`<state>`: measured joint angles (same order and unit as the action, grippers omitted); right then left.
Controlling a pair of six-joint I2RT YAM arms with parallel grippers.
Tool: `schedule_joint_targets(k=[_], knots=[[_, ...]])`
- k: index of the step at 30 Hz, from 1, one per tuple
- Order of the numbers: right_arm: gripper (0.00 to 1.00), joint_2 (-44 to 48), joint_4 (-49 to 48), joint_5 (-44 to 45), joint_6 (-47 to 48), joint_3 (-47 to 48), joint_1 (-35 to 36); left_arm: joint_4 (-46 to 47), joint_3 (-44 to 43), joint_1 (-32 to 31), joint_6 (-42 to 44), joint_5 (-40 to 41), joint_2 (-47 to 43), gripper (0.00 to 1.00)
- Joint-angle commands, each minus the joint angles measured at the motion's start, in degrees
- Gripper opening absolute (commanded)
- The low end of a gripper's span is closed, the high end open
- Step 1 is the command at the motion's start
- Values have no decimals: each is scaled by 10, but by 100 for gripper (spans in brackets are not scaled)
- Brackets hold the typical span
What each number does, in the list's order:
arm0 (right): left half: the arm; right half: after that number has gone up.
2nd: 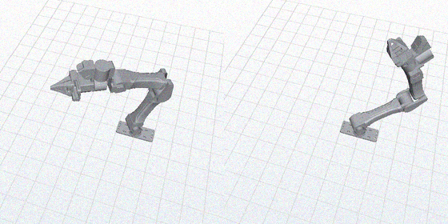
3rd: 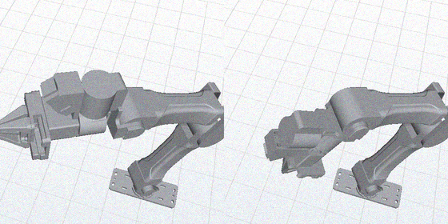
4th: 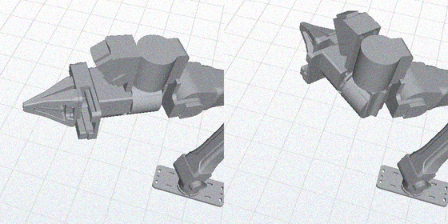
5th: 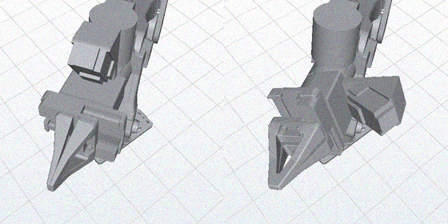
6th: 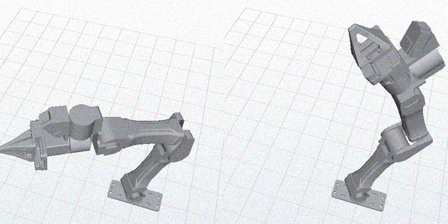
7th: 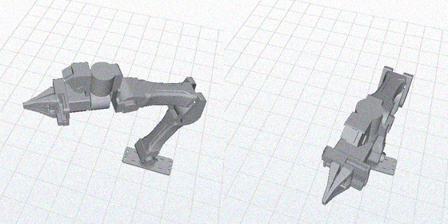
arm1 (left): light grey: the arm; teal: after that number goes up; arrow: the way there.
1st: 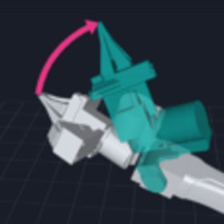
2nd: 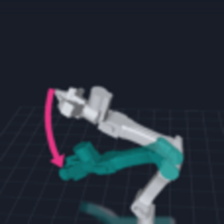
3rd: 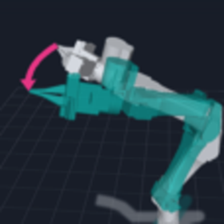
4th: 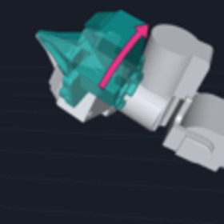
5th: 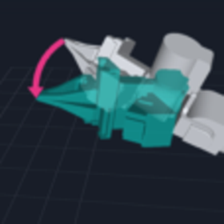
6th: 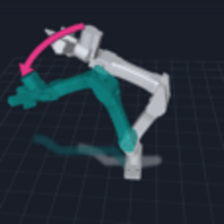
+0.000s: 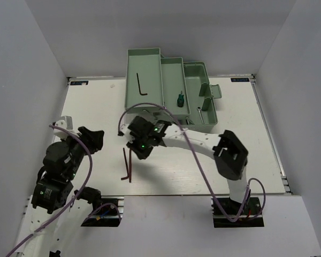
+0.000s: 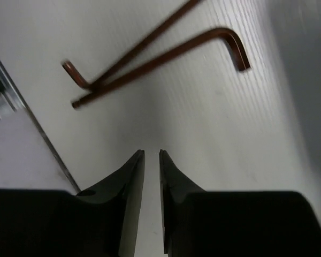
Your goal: Sort the tools into containers
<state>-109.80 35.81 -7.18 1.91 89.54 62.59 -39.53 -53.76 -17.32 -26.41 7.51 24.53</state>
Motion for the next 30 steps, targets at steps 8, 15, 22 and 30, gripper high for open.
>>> schedule_joint_targets(k=[8, 15, 22, 30], knots=[[36, -129, 11, 128, -189, 161, 53, -94, 87, 4, -34, 66, -96, 68], [38, -175, 15, 134, -254, 201, 54, -87, 101, 4, -34, 53, -143, 69], [38, -203, 17, 152, -270, 211, 55, -87, 101, 4, -34, 53, -161, 69], [38, -227, 15, 157, -274, 216, 53, -87, 106, 4, -34, 53, -166, 71]])
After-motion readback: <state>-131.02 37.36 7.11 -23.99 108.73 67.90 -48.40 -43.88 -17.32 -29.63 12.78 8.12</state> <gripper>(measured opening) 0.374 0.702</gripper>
